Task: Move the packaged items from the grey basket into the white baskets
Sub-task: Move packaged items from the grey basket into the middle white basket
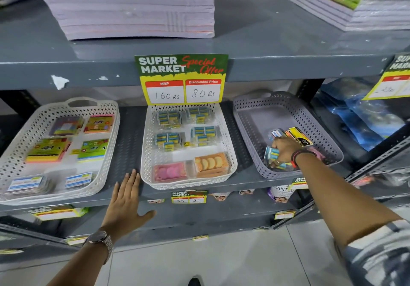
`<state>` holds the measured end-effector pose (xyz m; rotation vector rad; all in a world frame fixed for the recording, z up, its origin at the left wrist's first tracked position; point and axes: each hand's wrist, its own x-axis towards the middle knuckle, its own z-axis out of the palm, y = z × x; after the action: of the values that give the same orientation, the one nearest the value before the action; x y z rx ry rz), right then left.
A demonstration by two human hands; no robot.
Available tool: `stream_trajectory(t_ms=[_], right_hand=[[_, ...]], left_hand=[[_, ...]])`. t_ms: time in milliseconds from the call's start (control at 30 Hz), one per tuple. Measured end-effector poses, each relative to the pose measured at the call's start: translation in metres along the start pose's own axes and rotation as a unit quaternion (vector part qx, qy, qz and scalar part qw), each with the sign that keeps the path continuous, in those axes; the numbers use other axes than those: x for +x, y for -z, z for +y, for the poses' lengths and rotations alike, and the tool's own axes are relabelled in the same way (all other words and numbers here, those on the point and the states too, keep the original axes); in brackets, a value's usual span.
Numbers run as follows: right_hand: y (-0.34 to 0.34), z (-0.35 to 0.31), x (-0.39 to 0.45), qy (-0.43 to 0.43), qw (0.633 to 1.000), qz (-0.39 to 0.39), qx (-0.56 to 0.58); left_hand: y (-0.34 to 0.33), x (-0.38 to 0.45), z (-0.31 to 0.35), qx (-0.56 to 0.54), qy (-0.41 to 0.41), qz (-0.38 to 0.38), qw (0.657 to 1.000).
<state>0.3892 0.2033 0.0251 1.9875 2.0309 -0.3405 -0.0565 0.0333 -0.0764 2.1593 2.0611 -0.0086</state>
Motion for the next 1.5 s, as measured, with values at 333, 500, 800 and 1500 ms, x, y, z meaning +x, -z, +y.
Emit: stream_trajectory(t_ms=[333,500,800,1500], right_hand=[[0.087,-0.028,-0.002,0.061,0.973,0.149,0.166],[0.113,-0.106,0.0,0.162,0.959,0.141,0.184],[0.062,-0.242,0.034,0.247,0.938,0.009,0.242],[0.018,-0.311,0.06,0.254,0.941,0.056,0.214]], left_hand=[[0.0,-0.001,-0.002,-0.014,-0.003,0.012,1.0],[0.0,-0.002,-0.001,-0.013,-0.013,0.033,0.999],[-0.003,-0.003,-0.003,-0.039,-0.016,0.05,0.998],[-0.005,-0.003,-0.006,-0.069,-0.022,0.069,0.995]])
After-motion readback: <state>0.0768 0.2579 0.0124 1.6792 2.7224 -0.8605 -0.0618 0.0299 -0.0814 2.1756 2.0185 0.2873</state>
